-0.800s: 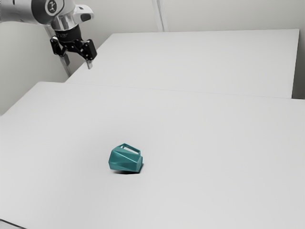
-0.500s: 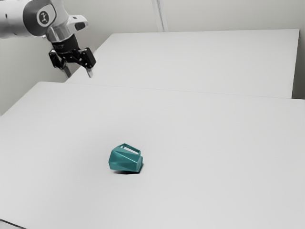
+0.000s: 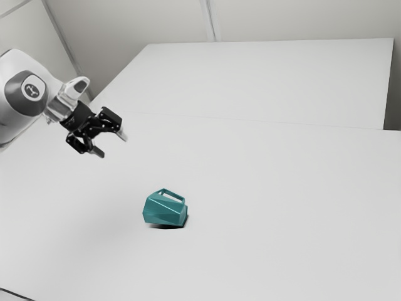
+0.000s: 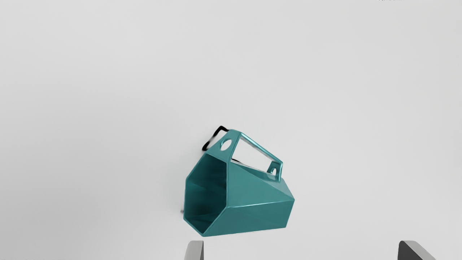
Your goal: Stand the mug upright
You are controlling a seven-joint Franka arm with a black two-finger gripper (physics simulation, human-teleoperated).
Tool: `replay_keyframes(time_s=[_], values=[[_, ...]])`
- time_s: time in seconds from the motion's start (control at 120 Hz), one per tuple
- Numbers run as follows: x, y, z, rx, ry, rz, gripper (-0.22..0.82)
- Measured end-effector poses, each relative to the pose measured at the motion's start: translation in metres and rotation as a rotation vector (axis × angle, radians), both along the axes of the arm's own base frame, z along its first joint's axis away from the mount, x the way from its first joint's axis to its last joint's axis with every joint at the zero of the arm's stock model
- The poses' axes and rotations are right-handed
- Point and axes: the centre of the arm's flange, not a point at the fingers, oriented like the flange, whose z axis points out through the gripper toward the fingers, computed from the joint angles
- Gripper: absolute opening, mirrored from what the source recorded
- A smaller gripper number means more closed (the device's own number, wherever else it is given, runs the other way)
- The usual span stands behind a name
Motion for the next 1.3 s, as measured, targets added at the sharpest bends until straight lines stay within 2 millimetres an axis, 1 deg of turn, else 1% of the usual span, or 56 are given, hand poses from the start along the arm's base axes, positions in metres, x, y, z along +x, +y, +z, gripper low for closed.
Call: replay_keyframes(time_s=[0.05,0.133,0.2,0.283,0.333,0.375,0.533,0.625,0.708,0.775,0.892,1.092,1.3], values=[[-0.004,0.004,-0.012,-0.035,-0.005,0.021,0.58],[-0.007,0.014,-0.025,-0.071,-0.021,0.049,0.58],[-0.012,0.024,-0.043,-0.115,-0.017,0.075,0.58],[-0.018,0.043,-0.068,-0.151,-0.001,0.097,0.58],[-0.023,0.050,-0.081,-0.167,0.009,0.097,0.59],[-0.028,0.053,-0.090,-0.178,0.013,0.087,0.59],[-0.039,0.062,-0.109,-0.222,0.027,0.013,0.58],[-0.042,0.068,-0.129,-0.271,0.043,-0.004,0.58],[-0.044,0.071,-0.143,-0.303,0.046,-0.027,0.58],[-0.044,0.071,-0.155,-0.330,0.046,-0.045,0.58],[-0.043,0.067,-0.168,-0.379,0.028,-0.076,0.58],[-0.037,0.051,-0.173,-0.420,-0.026,-0.149,0.58],[-0.030,0.033,-0.186,-0.466,-0.067,-0.182,0.58]])
